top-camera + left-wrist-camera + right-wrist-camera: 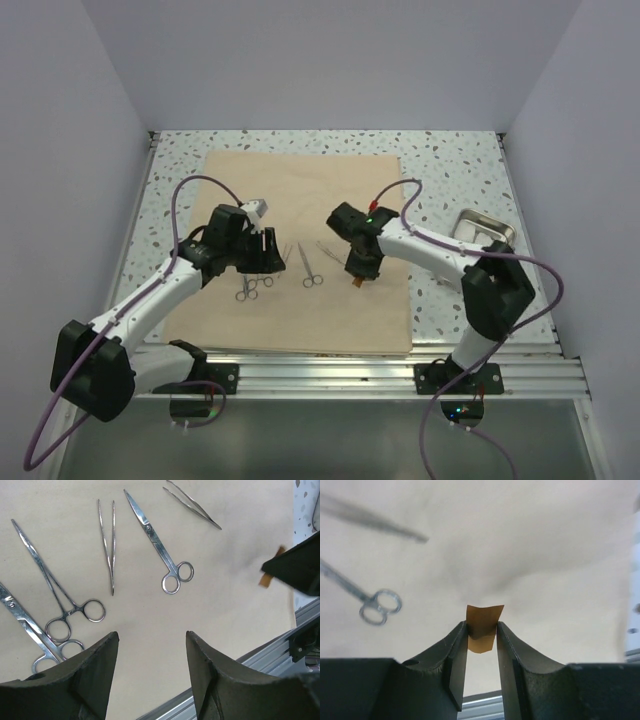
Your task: Prepare the surgical pack
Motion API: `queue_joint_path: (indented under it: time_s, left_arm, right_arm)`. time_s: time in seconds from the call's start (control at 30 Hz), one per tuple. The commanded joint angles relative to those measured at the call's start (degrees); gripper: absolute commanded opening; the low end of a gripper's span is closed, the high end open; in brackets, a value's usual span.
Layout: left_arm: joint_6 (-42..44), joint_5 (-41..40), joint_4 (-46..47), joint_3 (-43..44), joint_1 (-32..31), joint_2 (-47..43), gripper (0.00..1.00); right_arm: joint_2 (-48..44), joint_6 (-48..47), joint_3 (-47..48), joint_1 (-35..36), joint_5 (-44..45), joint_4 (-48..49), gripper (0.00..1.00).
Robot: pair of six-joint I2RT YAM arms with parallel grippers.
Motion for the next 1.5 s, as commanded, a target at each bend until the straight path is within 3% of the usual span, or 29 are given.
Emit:
queue_joint_path:
  time_s: [0.0,0.07,0.23,0.4,0.5,0.67,0.77,0.9,0.93,1.07,1.23,1.33,1.37,1.47]
  left_arm:
    - [1.34,0.90,2.61,0.23,0.82,0.45,0.61]
    - [1.51,0.99,2.61,0.58,0.82,0.80,0.61]
    - [1.69,1.25,2.70,1.19,0.91,2.12,0.61]
    - [1.95,1.51,2.35,2.16,1.09,3.00,0.61]
    - [2.83,1.69,0.60,3.65,1.09,3.87,0.61]
    - [3.71,0.90,-1.34,6.99,1.00,5.37,0.61]
    - [3.62,1.07,-1.96,8.75,1.00,6.86,0.61]
    - [3.54,1.34,-3.10,10.77,1.00,8.53,0.61]
    - [3.45,1.43,-3.19,11.38,1.00,8.88,0.62]
    - [2.31,1.34,-4.42,12.71,1.00,10.82,0.64]
    - [2.13,-1.91,-7.76,14.73,1.00,12.58,0.65]
    - [1.78,-3.31,-8.99,14.47,1.00,13.19,0.66]
    - [1.26,-3.49,-8.99,14.12,1.00,13.28,0.65]
    - [0.20,-2.97,-7.76,12.80,1.00,13.63,0.63]
  right_arm:
    - [-9.60,-6.89,-2.91,-9.03,8.48,-5.43,0.33]
    - [-13.04,-11.70,-4.23,-13.71,10.68,-6.75,0.33]
    - [-21.49,-23.58,-9.85,-35.49,10.16,-3.17,0.33]
    - [-20.71,-32.48,-15.47,-53.58,8.41,3.25,0.33]
    - [-17.64,-33.88,-17.86,-57.67,2.87,8.44,0.33]
    - [-9.03,-37.84,-14.87,-57.68,-0.12,9.07,0.33]
    - [-9.10,-38.28,-15.57,-57.59,-0.83,9.42,0.34]
    - [-9.02,-39.68,-14.53,-57.59,-3.64,7.41,0.51]
    - [-8.67,-42.38,-13.74,-57.50,-3.99,5.22,0.59]
    - [-8.84,-46.62,-7.51,-56.62,-1.45,-0.07,0.69]
    - [-12.26,-48.74,-3.28,-55.48,-5.66,-2.09,0.87]
    - [-13.23,-50.13,0.15,-49.79,-5.23,-1.92,0.95]
    - [-13.32,-50.75,1.72,-44.11,-4.09,-1.66,0.96]
    - [-12.71,-51.12,4.54,-35.74,-0.04,-1.04,0.99]
